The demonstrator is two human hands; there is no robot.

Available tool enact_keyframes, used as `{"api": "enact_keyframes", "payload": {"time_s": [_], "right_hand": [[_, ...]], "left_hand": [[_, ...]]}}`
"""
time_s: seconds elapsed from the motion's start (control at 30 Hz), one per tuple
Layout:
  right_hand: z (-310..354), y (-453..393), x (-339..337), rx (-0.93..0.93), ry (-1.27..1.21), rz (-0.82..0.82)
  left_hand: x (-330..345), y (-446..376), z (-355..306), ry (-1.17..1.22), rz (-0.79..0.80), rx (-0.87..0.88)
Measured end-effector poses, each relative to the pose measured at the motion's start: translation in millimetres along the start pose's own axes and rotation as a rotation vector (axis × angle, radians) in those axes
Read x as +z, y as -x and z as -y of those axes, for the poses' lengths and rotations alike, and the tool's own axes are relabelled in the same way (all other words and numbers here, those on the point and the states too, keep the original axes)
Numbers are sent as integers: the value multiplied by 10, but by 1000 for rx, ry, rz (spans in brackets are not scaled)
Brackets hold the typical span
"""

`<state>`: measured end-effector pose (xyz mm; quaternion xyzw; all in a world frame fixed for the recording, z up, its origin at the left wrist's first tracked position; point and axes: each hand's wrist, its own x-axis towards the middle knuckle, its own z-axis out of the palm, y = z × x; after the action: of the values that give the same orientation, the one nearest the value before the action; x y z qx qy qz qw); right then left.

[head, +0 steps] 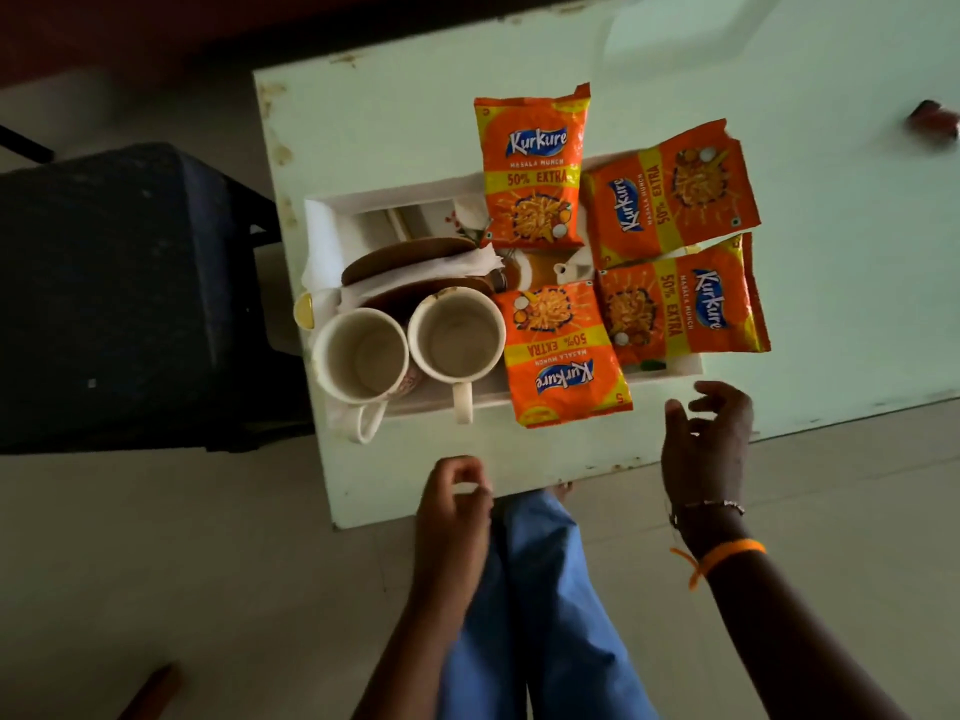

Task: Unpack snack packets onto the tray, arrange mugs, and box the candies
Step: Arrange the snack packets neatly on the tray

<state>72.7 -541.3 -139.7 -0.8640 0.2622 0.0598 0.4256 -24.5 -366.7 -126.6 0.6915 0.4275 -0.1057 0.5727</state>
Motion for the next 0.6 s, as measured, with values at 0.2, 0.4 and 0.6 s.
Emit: {"api": "enact_keyframes", "payload": {"time_s": [0.2,0.4,0.6], "right_hand": [[46,-198,112,354,-495,56],[126,-400,146,485,-604,75],[19,-497,106,520,-688,123]], "left_hand": [[-574,-427,15,608,-182,-269],[-832,-736,-58,428,-118,-190],[-899,-891,-63,390,-140,-163]]}}
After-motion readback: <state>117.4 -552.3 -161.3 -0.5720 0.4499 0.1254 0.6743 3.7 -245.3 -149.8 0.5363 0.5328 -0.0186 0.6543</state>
